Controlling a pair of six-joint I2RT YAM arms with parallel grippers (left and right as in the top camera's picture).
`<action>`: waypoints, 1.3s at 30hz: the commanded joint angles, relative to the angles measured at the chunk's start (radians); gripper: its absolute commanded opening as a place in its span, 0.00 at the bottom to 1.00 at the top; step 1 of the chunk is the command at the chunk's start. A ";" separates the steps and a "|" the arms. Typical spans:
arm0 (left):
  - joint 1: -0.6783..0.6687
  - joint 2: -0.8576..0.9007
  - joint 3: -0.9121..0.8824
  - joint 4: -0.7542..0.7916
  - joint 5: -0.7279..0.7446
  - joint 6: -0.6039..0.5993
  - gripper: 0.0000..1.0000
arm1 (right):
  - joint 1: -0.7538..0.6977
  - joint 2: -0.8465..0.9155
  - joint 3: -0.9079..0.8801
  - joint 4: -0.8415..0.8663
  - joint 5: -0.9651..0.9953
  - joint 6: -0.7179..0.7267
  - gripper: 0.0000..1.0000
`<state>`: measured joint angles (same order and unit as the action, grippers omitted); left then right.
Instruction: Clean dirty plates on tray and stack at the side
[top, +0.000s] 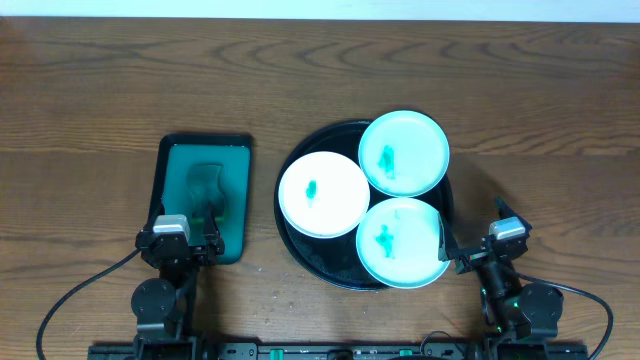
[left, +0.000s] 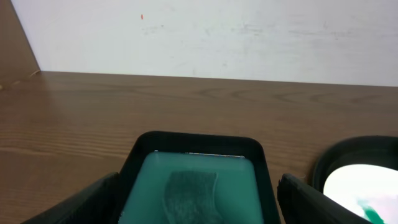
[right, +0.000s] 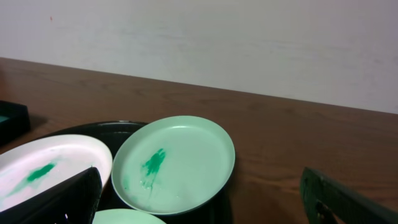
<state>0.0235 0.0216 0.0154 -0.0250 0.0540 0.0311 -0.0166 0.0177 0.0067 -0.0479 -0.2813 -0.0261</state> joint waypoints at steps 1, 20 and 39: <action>0.003 0.002 -0.011 -0.041 0.013 0.013 0.80 | -0.008 0.003 -0.002 -0.004 -0.008 0.011 0.99; 0.003 0.123 0.163 -0.187 0.066 -0.081 0.80 | -0.008 0.003 -0.002 -0.004 -0.008 0.011 0.99; 0.003 1.058 1.009 -0.872 0.087 -0.081 0.80 | -0.008 0.003 -0.002 -0.004 -0.008 0.011 0.99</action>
<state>0.0235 1.0245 0.9508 -0.8536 0.1081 -0.0418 -0.0166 0.0193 0.0067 -0.0479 -0.2813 -0.0261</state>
